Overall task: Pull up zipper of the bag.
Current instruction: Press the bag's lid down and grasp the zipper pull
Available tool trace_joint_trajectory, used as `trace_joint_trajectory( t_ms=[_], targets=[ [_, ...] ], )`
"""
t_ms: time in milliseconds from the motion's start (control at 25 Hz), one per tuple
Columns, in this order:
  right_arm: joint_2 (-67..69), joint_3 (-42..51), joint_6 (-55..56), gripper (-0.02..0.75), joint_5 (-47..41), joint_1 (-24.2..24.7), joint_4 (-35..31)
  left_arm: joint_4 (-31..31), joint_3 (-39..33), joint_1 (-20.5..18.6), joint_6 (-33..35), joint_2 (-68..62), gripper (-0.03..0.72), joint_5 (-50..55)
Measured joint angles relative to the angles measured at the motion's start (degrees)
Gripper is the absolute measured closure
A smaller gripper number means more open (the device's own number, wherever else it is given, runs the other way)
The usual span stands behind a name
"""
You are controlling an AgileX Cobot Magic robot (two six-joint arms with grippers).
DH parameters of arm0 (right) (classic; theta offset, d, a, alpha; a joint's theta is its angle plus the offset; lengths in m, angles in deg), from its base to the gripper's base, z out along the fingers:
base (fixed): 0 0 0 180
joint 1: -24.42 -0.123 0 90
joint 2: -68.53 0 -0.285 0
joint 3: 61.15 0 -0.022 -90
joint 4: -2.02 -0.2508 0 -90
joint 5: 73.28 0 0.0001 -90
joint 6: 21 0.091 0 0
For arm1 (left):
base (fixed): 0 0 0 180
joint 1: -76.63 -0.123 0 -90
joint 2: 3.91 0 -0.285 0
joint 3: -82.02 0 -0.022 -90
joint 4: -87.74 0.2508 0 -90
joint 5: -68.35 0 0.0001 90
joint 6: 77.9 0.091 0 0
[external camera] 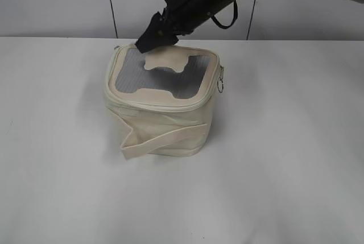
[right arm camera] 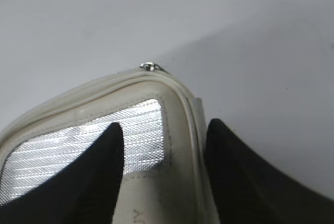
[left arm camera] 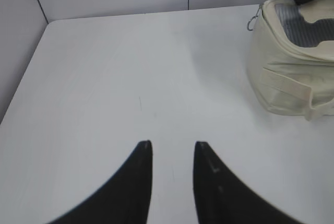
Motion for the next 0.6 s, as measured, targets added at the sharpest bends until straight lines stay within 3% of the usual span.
trace_joint_trajectory(
  t_ms=[240,320,400,480,600],
  targets=[
    [1.9,-0.4,0.7,0.345,0.9,0.0,0.1,0.0,0.0,0.0,0.0,0.0,0.481,0.0],
    [2.4,-0.5,1.0,0.418,0.9,0.0,0.0,0.0,0.0,0.0,0.0,0.0,0.481,0.0],
    [2.5,-0.5,1.1,0.572,0.8,0.0,0.0,0.0,0.0,0.0,0.0,-0.1,0.481,0.0],
    [2.5,-0.7,1.4,0.673,0.3,0.0,0.8,-0.1,0.2,0.0,0.0,-1.3,0.480,-0.5],
    [2.6,-1.3,1.6,0.680,-0.4,0.0,1.4,-2.0,2.0,0.0,0.0,-6.0,0.475,-4.7]
  ],
)
